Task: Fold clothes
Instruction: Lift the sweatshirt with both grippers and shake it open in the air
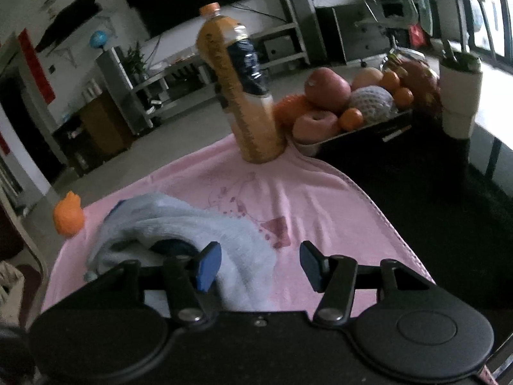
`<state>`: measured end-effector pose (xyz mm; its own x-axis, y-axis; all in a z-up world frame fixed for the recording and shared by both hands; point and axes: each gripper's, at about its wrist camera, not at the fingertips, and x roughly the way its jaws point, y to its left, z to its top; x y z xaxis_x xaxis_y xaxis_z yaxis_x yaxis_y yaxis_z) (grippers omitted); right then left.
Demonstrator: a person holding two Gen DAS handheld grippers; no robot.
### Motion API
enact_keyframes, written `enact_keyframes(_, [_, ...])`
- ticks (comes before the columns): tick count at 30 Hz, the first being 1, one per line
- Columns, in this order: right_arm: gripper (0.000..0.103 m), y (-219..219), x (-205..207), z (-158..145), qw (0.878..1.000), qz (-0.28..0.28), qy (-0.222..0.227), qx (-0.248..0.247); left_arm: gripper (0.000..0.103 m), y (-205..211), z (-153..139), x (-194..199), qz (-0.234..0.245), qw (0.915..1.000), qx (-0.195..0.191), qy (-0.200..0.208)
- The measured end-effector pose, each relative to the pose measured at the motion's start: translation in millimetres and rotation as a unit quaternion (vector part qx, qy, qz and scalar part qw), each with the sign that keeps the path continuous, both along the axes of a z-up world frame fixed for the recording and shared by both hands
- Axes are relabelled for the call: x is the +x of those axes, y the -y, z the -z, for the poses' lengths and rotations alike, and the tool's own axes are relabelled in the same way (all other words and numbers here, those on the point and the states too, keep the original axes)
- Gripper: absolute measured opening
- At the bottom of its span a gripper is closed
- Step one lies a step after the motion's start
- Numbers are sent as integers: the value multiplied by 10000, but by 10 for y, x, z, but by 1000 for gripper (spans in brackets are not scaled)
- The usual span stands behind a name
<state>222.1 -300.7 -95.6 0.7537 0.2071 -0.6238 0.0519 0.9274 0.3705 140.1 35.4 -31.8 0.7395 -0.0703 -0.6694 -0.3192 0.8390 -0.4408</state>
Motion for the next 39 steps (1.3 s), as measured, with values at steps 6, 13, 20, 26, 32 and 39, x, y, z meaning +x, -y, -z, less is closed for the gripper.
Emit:
enact_keyframes(6, [53,59,81,113,9951,-173,-475,844,3,-211,-255,-178,357,9926,1102,370])
enact_keyframes(13, [54,-574,-41,230,9877,-1201,-875,488,3,-617,404,-426,73,9945,1039,-110])
enact_keyframes(20, [54,-1218,-393,100,9811,-1903,-243,-236,3,-655,514,-371,172,9959,886,-4])
enact_keyframes(26, [11,-1313,-261,122,9878,-1451,-228,-514,3,-755,516,-378,-16,9960,895,12])
enact_keyframes(32, [10,-105,-26,-193,9913,624,16,1162,4,-913,634,-332,-132,9989,388,-206])
enact_keyframes(39, [26,684,124,443,9560,1426,-1662,1952,8,-786,807,-258,117,9976,357,-583])
